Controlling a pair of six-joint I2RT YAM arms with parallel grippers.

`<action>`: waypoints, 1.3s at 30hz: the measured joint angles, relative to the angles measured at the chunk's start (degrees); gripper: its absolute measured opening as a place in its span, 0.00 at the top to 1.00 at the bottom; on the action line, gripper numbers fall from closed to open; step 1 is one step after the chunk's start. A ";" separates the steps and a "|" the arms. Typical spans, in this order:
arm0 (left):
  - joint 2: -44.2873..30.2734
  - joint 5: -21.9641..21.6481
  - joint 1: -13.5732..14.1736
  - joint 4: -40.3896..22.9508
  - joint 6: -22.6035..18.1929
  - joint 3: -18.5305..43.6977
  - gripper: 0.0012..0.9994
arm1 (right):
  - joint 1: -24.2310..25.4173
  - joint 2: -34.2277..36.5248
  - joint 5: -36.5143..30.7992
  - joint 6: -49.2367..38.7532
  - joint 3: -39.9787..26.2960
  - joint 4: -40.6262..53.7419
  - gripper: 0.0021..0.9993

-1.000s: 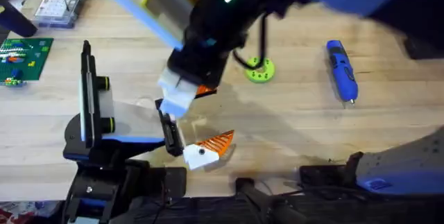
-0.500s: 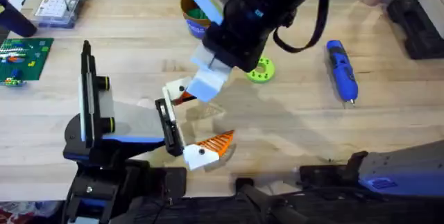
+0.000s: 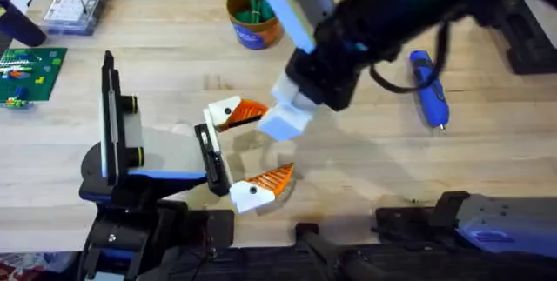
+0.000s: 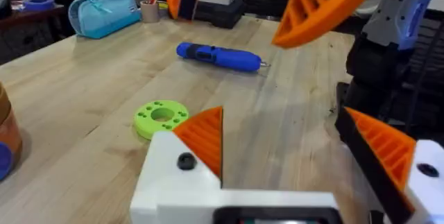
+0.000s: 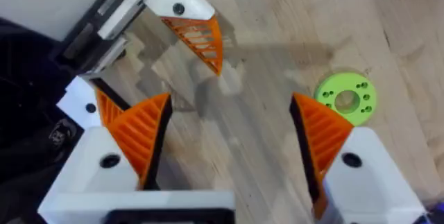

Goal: Pick up the gripper from the table and insert it into the empty holder that is missing its gripper. Then pick up a screw, insert it into the mounting hole, and use the screwdriver to tighten it. Finally, clean up the table by picking up the vegetable and placing it into the bucket.

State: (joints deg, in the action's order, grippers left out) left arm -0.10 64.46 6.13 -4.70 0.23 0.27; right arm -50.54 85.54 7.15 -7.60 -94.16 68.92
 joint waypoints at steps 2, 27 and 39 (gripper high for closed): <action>0.00 -0.05 0.00 -0.11 0.00 0.00 0.01 | 0.00 -1.93 0.03 0.44 1.49 -0.42 0.00; 0.00 -0.85 0.00 -0.34 0.00 0.00 0.01 | 2.25 -6.30 0.22 2.04 7.88 -2.06 0.00; 0.00 -0.86 0.00 -0.34 0.00 0.00 0.01 | 2.25 -8.54 1.24 1.97 7.93 -1.22 0.00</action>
State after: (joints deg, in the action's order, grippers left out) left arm -0.10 63.59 6.13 -5.04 0.23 0.27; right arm -48.29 77.00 8.38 -5.64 -86.24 67.69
